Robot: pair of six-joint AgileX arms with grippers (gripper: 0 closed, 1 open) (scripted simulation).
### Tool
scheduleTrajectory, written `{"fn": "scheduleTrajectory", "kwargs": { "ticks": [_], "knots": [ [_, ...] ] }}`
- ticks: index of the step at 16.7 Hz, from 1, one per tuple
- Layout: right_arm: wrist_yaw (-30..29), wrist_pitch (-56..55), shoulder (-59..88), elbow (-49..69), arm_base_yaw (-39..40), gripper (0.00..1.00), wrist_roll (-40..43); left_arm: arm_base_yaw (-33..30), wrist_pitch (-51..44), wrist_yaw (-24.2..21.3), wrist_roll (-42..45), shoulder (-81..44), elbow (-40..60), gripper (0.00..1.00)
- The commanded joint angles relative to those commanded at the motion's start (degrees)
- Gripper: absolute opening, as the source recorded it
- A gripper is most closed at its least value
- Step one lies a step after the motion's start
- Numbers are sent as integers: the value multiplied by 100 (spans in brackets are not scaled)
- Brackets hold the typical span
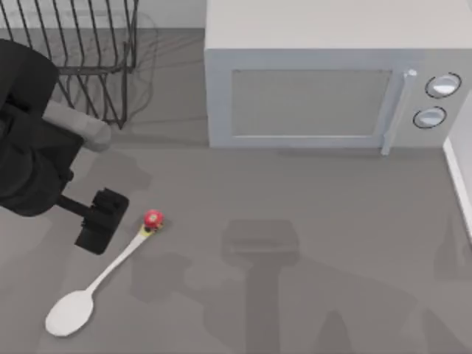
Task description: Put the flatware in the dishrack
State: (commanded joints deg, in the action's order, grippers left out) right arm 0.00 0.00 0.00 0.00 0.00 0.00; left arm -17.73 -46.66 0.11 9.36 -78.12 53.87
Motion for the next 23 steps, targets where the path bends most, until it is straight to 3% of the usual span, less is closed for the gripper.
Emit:
{"fn": "scheduleTrajectory", "kwargs": {
  "ticks": [6, 14, 23],
  "knots": [
    [0, 0, 0, 0, 0, 100, 0, -488, -1189, -17, 254, -1990, 1493, 100],
    [0, 0, 0, 0, 0, 100, 0, -538, -1330, -19, 291, -2252, 1713, 100],
    [0, 0, 0, 0, 0, 100, 0, -552, 673, -24, 319, -3154, 651, 100]
  ]
}}
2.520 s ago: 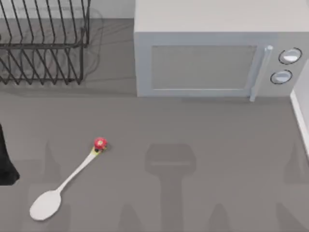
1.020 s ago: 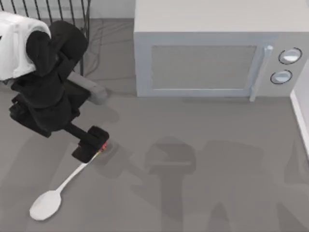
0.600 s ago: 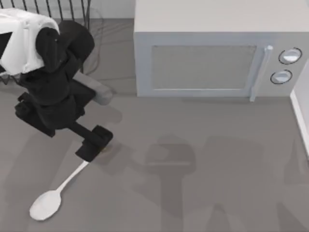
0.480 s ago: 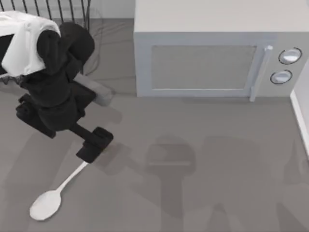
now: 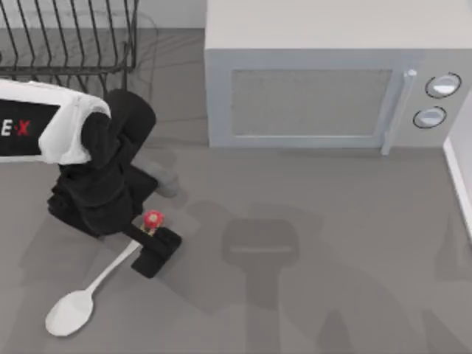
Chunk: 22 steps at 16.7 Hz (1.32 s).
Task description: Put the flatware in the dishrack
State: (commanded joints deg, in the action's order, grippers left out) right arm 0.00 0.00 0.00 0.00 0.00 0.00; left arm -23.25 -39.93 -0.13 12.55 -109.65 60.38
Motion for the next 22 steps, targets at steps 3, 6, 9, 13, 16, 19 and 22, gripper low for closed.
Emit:
{"fn": "scheduleTrajectory", "kwargs": {
  "ticks": [3, 6, 9, 13, 16, 19, 22],
  "knots": [
    [0, 0, 0, 0, 0, 100, 0, -1, 197, -1, 2, -119, -126, 100],
    [0, 0, 0, 0, 0, 100, 0, -1, 197, -1, 2, -119, -126, 100],
    [0, 0, 0, 0, 0, 100, 0, -1, 197, -1, 2, -119, -126, 77],
    [0, 0, 0, 0, 0, 100, 0, -1, 197, -1, 2, -119, -126, 47],
    [0, 0, 0, 0, 0, 100, 0, -1, 197, -1, 2, -119, -126, 25],
    [0, 0, 0, 0, 0, 100, 0, -1, 197, -1, 2, -119, -126, 2],
    [0, 0, 0, 0, 0, 100, 0, -1, 197, -1, 2, -119, -126, 0]
  ]
}}
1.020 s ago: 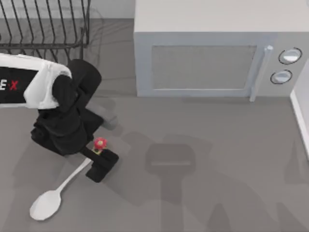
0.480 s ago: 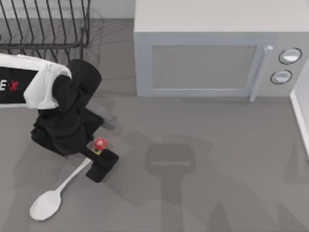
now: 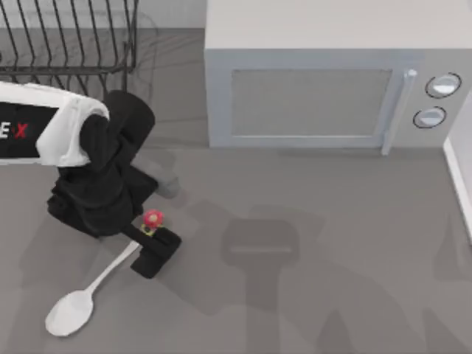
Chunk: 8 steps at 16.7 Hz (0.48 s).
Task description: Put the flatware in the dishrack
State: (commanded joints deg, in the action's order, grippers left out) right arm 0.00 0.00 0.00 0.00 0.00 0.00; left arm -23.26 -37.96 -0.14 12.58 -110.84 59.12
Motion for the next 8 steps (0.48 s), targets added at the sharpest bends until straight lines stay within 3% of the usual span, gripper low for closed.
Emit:
{"fn": "scheduleTrajectory", "kwargs": {
  "ticks": [8],
  "knots": [
    [0, 0, 0, 0, 0, 100, 0, 0, -322, -46, -5, 343, 199, 0]
  ]
}}
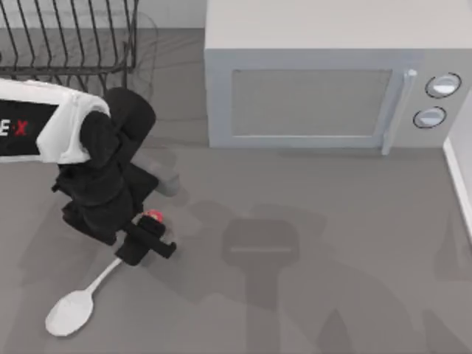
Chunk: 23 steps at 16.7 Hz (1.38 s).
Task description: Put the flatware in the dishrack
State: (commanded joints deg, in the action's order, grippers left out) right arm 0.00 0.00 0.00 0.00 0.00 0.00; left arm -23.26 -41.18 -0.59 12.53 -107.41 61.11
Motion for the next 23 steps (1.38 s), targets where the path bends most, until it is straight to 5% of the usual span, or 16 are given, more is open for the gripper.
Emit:
{"fn": "scheduleTrajectory", "kwargs": {
  "ticks": [13, 23],
  "knots": [
    [0, 0, 0, 0, 0, 100, 0, -43, -4159, 5, -53, 692, 3354, 0],
    [0, 0, 0, 0, 0, 100, 0, 153, -4046, -54, -102, 1068, 3447, 0]
  ]
}}
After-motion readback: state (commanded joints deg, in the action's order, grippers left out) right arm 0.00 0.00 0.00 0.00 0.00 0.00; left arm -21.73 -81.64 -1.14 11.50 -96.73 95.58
